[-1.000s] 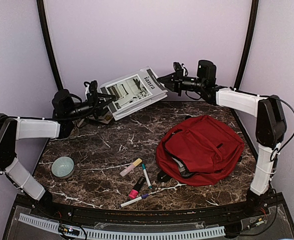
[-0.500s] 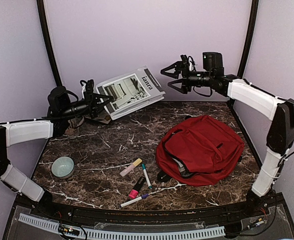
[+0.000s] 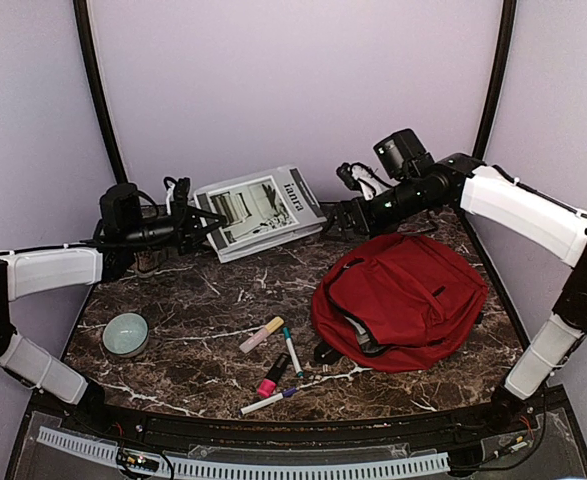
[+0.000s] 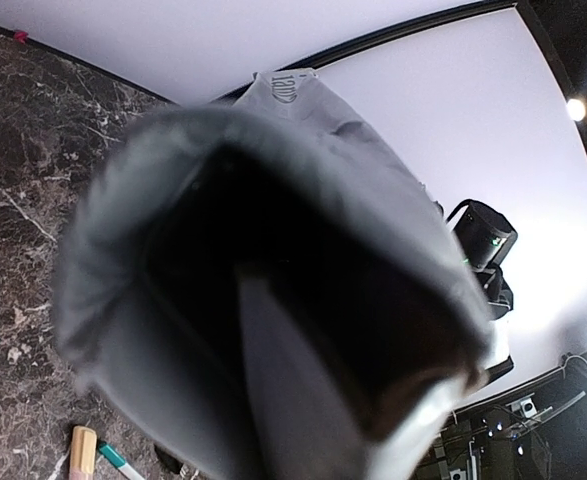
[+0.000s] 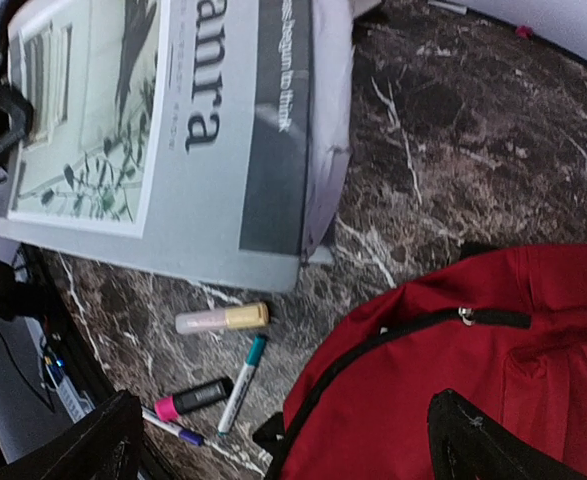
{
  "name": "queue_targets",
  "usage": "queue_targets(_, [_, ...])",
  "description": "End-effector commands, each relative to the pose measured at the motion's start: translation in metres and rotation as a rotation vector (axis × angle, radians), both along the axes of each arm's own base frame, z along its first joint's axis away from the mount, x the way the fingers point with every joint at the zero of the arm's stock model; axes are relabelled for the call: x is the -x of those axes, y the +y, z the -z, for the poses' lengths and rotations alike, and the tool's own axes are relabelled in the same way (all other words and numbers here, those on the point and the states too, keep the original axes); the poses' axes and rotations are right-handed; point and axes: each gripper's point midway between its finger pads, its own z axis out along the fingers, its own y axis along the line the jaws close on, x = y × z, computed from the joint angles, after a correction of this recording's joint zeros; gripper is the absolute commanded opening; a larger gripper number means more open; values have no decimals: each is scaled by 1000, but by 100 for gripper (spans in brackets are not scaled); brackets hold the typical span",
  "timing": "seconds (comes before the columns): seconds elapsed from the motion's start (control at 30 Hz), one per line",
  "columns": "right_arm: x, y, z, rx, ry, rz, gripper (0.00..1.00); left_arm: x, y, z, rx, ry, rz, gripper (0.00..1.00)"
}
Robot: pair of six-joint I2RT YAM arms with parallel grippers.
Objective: Pack the student bag
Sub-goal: Pick up the largest pocket of the bag from the student bag.
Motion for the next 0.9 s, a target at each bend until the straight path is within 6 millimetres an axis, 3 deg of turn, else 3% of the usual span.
queue_targets(0.0, [26,-22,28,261,-53,-45,100,14,0,15,2,-2,54,0])
queue_targets(0.13, [33,-33,36,420,-120,-50,100,25,0,34,-13,30,92,0])
queue_targets(0.27, [48,-30,51,500,-103,-123,100,29,0,38,-96,11,114,0])
queue_targets(0.53, [61,-12,50,413,-72,-177,100,27,17,36,-231,7,4,0])
queue_targets(0.87, [95,-37,90,511,98,-112,100,33,44,41,-315,81,-164,0])
